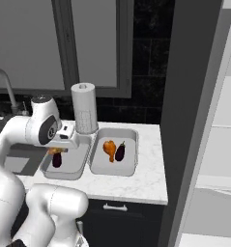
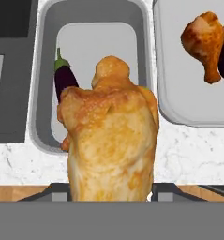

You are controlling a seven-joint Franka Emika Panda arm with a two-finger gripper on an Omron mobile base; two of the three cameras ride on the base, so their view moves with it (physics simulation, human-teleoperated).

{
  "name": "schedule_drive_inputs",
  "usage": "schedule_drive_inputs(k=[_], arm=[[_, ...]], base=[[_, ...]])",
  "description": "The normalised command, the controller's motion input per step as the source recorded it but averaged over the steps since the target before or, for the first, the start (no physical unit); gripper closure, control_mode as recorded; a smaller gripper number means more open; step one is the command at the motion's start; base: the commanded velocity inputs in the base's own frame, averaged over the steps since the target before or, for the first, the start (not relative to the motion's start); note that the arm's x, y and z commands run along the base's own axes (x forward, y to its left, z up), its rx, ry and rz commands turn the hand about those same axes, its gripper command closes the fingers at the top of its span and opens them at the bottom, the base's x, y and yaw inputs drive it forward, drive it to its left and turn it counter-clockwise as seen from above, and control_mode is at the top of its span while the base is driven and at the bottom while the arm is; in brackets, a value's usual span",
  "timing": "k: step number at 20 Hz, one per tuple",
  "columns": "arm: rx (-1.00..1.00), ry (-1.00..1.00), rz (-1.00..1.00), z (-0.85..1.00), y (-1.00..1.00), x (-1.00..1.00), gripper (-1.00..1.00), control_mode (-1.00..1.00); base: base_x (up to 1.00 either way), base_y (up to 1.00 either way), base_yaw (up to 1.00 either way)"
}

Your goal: Place one eggplant and one chicken drumstick in each tupperware on the nearby counter, to pack two identical lunches.

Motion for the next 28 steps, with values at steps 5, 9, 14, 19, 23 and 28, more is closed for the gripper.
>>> schedule_drive_inputs(k=[5, 9, 14, 19, 23, 28], arm=[[0.0, 0.14, 0.0, -0.38, 0.01, 1.0, 1.0, -1.0], [0.0, 0.17, 0.0, 0.0, 0.02, 1.0, 1.0, -1.0], [0.0, 0.05, 0.0, -0.09, 0.01, 0.29, 1.0, -1.0], [0.0, 0.0, 0.0, -0.68, 0.02, 0.0, 1.0, -1.0], [0.0, 0.0, 0.0, -0.72, 0.03, 0.0, 1.0, -1.0], [0.0, 0.0, 0.0, -0.19, 0.03, 0.0, 1.0, -1.0]], base=[[0.0, 0.0, 0.0], [0.0, 0.0, 0.0], [0.0, 0.0, 0.0], [0.0, 0.0, 0.0], [0.0, 0.0, 0.0], [0.0, 0.0, 0.0]])
